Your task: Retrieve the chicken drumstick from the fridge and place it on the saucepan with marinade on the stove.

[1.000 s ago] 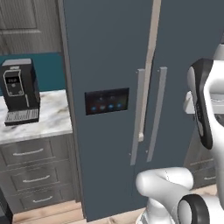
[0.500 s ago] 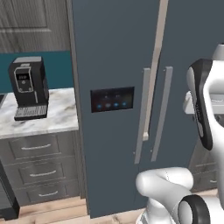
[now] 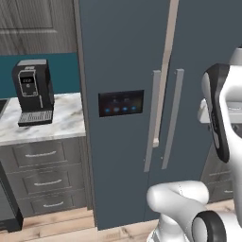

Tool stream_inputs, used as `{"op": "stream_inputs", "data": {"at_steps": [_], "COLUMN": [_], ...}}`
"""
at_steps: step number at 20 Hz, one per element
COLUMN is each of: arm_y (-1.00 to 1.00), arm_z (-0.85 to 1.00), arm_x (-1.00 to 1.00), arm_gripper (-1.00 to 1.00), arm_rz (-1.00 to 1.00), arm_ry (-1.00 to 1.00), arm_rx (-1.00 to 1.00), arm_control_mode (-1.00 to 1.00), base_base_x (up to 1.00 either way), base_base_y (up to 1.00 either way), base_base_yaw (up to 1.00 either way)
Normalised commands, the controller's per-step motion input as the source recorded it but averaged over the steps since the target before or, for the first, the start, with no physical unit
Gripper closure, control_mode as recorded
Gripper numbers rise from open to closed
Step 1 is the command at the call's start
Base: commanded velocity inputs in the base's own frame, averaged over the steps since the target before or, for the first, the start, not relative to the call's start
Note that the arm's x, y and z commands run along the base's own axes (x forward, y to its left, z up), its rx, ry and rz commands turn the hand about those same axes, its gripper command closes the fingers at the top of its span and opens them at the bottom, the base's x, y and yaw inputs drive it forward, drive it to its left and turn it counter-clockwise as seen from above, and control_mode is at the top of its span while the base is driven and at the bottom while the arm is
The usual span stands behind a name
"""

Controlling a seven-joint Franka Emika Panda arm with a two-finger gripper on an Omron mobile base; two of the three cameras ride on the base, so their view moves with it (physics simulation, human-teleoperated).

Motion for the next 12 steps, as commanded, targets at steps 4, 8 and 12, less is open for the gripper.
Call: {"op": "stream_inputs", "data": {"at_steps": [4, 8, 12], "arm_y": [-0.01, 0.0, 0.0], "arm_z": [-0.01, -0.27, -0.43], "arm_x": [0.01, 0.66, 0.91], "arm_gripper": [-1.0, -1.0, -1.0], "arm_rz": [0.03, 0.19, 0.17], "arm_ry": [-0.02, -0.08, -0.22], "arm_rx": [0.0, 0.1, 0.1], "arm_control_mode": [-1.0, -1.0, -1.0], "base_base_x": [0.0, 0.0, 0.0], "base_base_y": [0.0, 0.0, 0.0], "base_base_yaw": [0.0, 0.0, 0.0]}}
